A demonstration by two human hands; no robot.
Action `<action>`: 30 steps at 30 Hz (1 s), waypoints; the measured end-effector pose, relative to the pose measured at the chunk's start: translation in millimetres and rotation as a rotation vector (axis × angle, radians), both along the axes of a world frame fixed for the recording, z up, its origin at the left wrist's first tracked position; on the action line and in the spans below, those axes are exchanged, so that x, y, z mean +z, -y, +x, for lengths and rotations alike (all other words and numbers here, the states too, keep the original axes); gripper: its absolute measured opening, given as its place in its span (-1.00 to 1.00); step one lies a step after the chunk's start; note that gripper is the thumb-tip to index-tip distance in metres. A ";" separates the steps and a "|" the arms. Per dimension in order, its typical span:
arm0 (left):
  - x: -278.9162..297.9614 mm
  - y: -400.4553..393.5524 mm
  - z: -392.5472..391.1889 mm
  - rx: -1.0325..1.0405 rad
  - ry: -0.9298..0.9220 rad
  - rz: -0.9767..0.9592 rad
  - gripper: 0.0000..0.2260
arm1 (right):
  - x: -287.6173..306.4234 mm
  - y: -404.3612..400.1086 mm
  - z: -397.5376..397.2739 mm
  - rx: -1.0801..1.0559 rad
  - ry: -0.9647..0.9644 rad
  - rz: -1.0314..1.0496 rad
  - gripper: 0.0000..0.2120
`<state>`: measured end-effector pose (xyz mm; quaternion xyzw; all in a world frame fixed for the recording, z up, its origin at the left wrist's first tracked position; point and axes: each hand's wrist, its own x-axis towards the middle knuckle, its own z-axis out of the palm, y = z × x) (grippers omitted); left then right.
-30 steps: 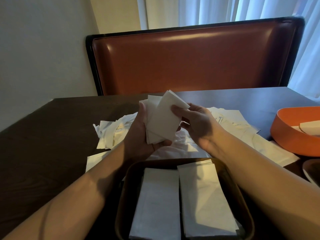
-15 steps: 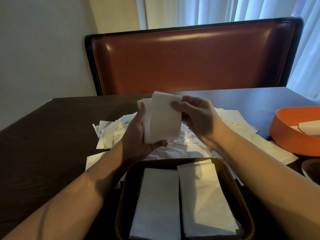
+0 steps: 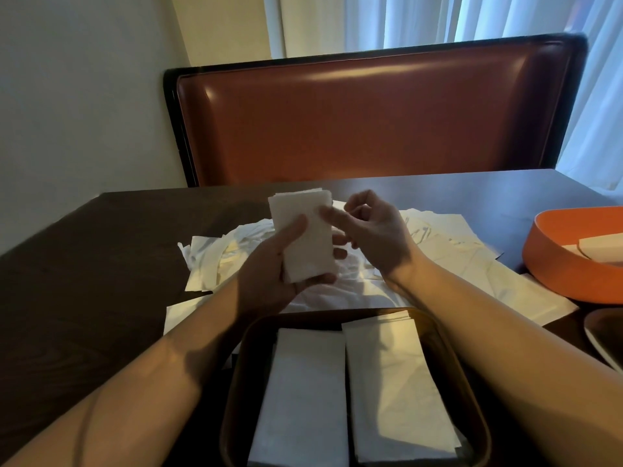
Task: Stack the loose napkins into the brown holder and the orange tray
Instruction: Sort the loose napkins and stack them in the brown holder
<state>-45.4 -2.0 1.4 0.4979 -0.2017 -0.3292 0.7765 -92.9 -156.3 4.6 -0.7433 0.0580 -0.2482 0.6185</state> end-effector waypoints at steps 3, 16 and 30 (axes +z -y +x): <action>-1.1 0.4 7.0 0.121 0.003 -0.055 -0.71 | -0.1 -1.7 0.1 0.030 -0.057 0.031 -0.62; -8.9 -9.2 21.1 0.503 0.693 0.150 -0.81 | -8.7 14.8 2.5 -0.071 0.121 -0.520 -0.87; -12.4 -9.7 24.0 0.357 0.556 0.149 -0.89 | -1.4 27.5 -9.2 0.163 -0.008 -0.011 -0.80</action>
